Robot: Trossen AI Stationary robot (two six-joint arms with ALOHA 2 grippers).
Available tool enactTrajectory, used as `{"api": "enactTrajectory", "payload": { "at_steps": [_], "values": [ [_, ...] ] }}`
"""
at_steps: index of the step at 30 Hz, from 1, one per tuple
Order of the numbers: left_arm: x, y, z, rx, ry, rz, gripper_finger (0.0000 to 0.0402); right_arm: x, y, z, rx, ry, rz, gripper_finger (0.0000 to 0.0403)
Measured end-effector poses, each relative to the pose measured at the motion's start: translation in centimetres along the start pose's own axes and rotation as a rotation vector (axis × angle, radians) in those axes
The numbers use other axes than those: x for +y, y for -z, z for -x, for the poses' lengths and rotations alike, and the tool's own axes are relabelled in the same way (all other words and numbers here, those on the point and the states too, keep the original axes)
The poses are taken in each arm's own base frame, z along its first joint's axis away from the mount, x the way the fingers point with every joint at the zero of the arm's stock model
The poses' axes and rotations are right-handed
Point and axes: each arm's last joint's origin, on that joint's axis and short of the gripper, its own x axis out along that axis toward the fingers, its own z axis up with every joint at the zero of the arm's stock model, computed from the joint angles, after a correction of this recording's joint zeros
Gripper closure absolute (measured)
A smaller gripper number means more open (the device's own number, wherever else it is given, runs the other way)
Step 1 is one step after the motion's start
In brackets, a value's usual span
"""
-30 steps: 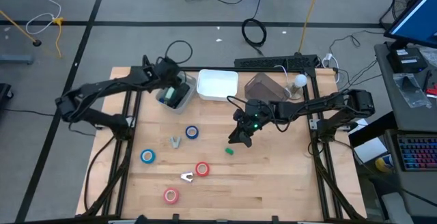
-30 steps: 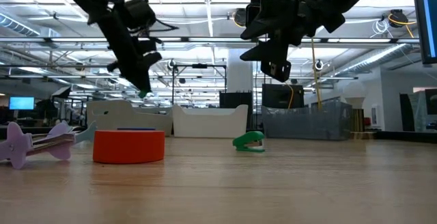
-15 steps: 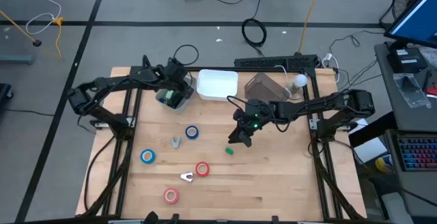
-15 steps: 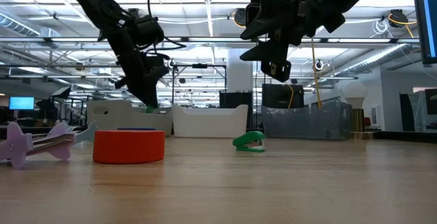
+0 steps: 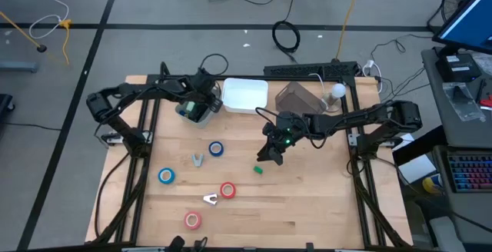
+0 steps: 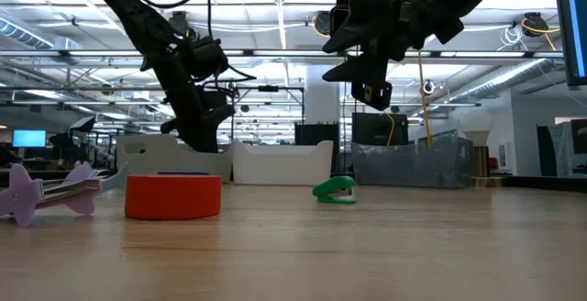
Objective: Pick and place Stapler, Stapler remover, tape
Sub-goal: Put the right green stapler into the gray bin
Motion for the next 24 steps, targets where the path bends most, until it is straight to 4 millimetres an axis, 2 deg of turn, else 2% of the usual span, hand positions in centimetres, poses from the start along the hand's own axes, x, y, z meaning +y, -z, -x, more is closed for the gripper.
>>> {"api": "enactTrajectory", "payload": {
  "at_steps": [6, 14, 24],
  "values": [
    [0.0, 0.0, 0.0, -0.002, -0.001, 0.003, 0.0323, 0.0, 0.0, 0.0, 0.0, 0.0, 0.0, 0.0257],
    [-0.6, 0.5, -1.6, 0.035, 0.009, -0.015, 0.0323, 0.0, 0.0, 0.0, 0.001, 0.0, 0.0, 0.0258],
    [-0.6, 0.6, -1.6, 0.037, 0.0, -0.026, 0.0323, 0.0, 0.0, 0.0, 0.001, 0.0, 0.0, 0.0258]
  ]
}}
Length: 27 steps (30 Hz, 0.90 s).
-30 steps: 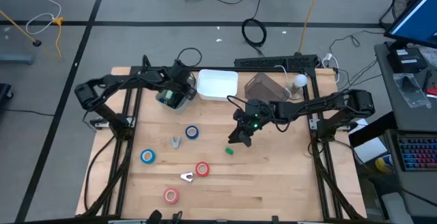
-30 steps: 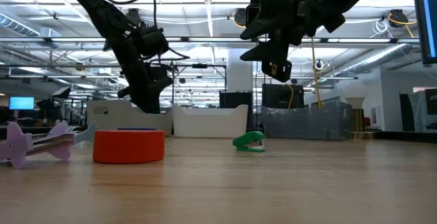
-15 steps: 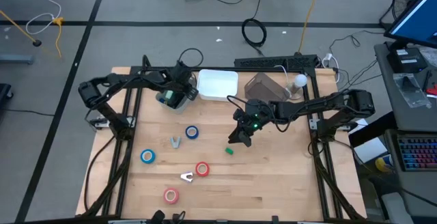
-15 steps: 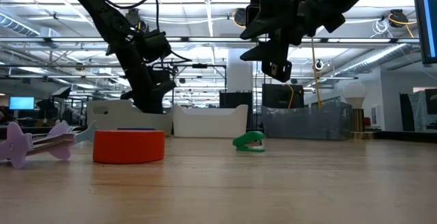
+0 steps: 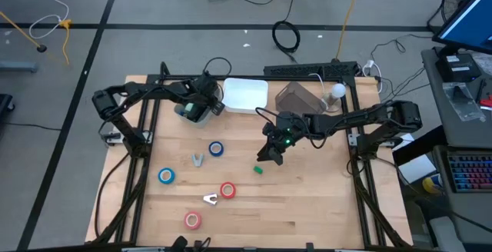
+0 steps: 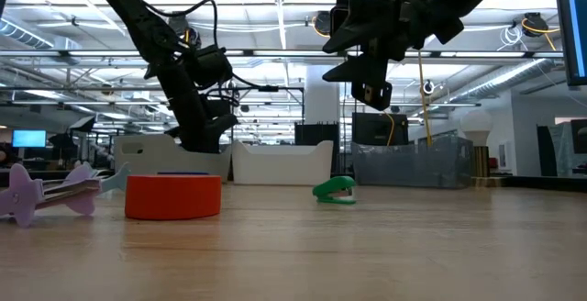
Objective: Pick and place Stapler, Stapler remover, tape
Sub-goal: Put the right green stapler into the gray bin, then put the green stapler into the gray bin
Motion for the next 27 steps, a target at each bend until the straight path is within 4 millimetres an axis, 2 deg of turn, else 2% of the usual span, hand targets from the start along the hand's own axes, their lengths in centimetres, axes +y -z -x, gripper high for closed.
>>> {"api": "enactTrajectory", "payload": {
  "at_steps": [6, 13, 18, 23, 27],
  "values": [
    [0.0, 0.0, 0.0, -0.002, -0.002, 0.004, 0.0311, 0.0, 0.0, 0.0, 0.0, 0.0, 0.0, 0.0258],
    [0.0, -0.3, 0.0, -0.036, -0.007, 0.018, 0.0247, 0.0, 0.0, 0.0, 0.0, 0.0, 0.001, 0.0257],
    [0.0, -0.4, 0.2, -0.042, -0.004, 0.019, 0.0215, 0.0, 0.0, 0.0, 0.0, 0.0, 0.001, 0.0259],
    [0.0, -0.9, 1.5, -0.087, 0.016, 0.031, 0.0204, 0.2, 0.1, -0.1, 0.006, -0.004, 0.004, 0.0257],
    [0.0, -1.6, 3.9, -0.171, 0.037, 0.056, 0.0204, 0.4, 0.3, -0.2, 0.013, -0.01, 0.011, 0.0259]
  ]
}}
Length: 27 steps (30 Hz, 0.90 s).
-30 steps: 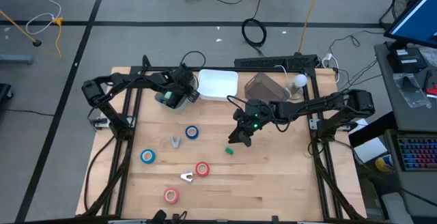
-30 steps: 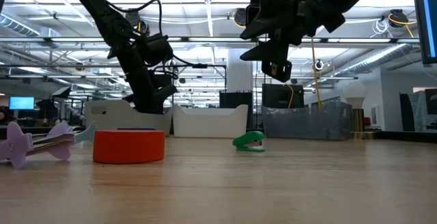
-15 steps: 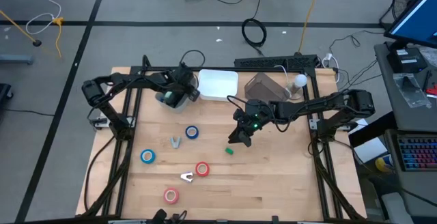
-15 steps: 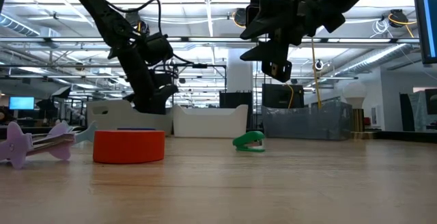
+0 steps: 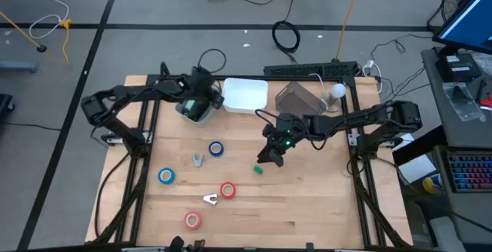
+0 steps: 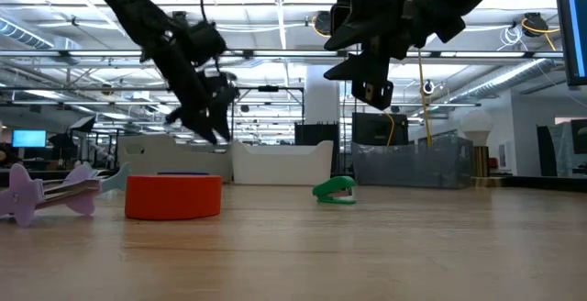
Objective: Pick and place Stapler, Stapler remover, tape
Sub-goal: Put the green stapler into the gray bin
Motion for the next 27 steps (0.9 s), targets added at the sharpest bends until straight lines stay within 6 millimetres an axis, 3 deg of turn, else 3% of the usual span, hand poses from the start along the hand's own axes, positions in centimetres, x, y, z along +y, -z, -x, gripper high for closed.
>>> {"api": "enactTrajectory", "payload": {
  "at_steps": [8, 15, 21, 27],
  "values": [
    [-1.1, -2.2, 7.6, -0.231, 0.182, 0.057, 0.0204, 0.1, 0.1, 0.0, 0.002, -0.002, 0.008, 0.0258],
    [-4.4, -1.3, 13.7, -0.319, 0.478, 0.022, 0.0204, 0.1, 0.1, 0.0, 0.002, -0.002, 0.012, 0.0257],
    [-6.7, 0.6, 16.5, -0.263, 0.643, -0.012, 0.0204, 0.1, 0.1, 0.0, 0.002, -0.002, 0.029, 0.0259],
    [-8.6, 3.0, 17.4, -0.102, 0.714, -0.047, 0.0204, 0.1, 0.1, 0.0, 0.002, -0.002, 0.027, 0.026]
  ]
}}
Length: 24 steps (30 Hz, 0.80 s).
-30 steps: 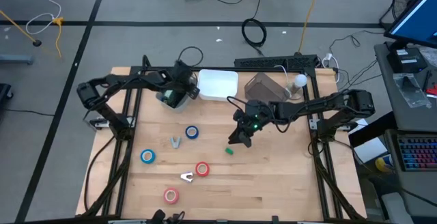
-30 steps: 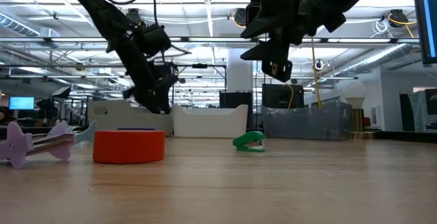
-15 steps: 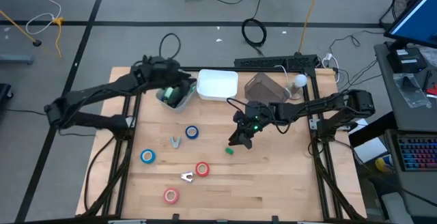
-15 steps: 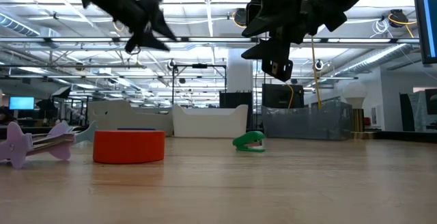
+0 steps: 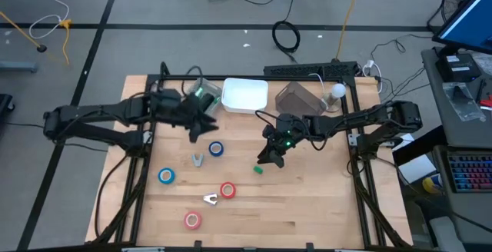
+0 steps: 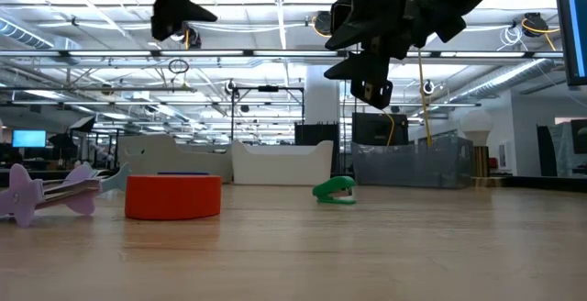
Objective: Pick and place Stapler, Stapler remover, tape
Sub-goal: Put the green stapler into the gray bin
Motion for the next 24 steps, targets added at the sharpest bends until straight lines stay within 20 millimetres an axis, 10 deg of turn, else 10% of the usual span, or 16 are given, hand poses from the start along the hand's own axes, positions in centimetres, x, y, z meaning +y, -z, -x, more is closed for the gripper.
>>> {"api": "enactTrajectory", "payload": {
  "at_steps": [12, 24],
  "values": [
    [-2.7, 4.2, -0.3, 0.021, -0.098, -0.126, 0.0204, 1.3, 1.0, -0.8, 0.025, -0.016, 0.174, 0.0261],
    [-0.6, 9.2, 0.5, -0.085, 0.037, -0.07, 0.0204, 3.1, 3.9, -1.9, 0.123, 0.078, 0.156, 0.0261]
  ]
}}
